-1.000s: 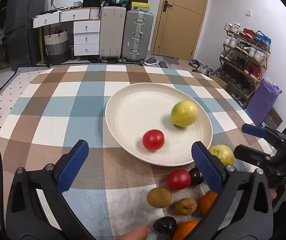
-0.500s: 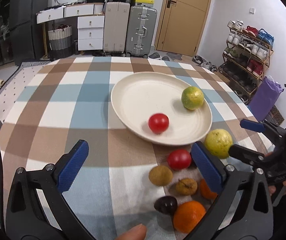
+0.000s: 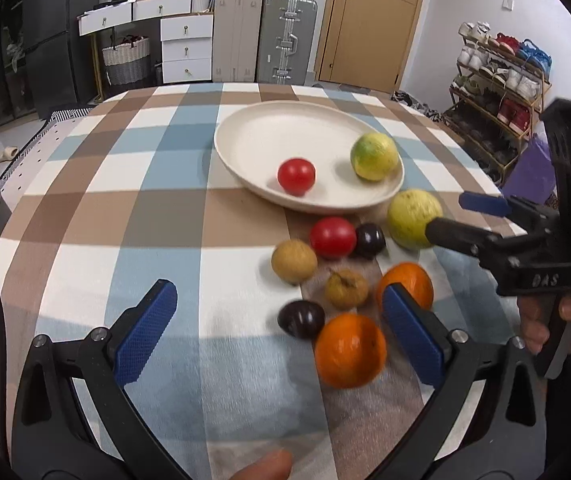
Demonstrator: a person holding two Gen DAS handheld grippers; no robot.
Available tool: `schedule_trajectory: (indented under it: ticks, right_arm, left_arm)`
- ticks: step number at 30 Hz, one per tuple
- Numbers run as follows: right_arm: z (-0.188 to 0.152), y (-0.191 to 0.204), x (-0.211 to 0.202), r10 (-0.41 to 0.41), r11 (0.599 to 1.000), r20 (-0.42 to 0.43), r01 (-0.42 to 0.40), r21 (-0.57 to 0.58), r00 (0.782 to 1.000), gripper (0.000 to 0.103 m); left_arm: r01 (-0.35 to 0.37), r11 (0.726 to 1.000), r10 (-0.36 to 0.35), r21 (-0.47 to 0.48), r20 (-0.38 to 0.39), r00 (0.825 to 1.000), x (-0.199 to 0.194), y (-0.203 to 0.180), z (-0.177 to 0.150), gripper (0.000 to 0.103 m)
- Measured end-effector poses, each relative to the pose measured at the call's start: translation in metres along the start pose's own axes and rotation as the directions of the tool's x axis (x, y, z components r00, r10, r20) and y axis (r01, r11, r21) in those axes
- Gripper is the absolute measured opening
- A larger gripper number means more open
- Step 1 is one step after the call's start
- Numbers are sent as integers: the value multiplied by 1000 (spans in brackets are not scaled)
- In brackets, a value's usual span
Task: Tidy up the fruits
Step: 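Withdraw both tools from the plate and move the right tool to a green-yellow citrus, then grasp the green-yellow citrus with the right tool while the left tool grasps an orange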
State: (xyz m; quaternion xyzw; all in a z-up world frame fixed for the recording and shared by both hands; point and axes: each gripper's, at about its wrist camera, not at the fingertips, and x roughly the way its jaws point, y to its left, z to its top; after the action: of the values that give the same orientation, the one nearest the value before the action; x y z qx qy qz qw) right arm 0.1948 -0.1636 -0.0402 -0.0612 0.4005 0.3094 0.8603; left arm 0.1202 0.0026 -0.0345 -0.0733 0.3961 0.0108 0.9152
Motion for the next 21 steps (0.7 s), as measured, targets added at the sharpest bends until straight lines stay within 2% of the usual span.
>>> schedule_trajectory:
  ticks: [7,16,21]
  right_arm:
    - [-1,-1,3,13,1000,-9,-13,8,1000,102]
    - [-2,2,9,23,1000,-35,-23,3,999,90]
    - [-1,1,11,49,999,-44,-48,11,998,83]
  left_arm:
    - [-8,1000,9,8,-37,999,-7,-14,-17,103]
    - [2,1000,-1,15,-64,998,-4,-20,-26,102]
    - [35,999,-34,9,-91,995,0,-20,-27,91]
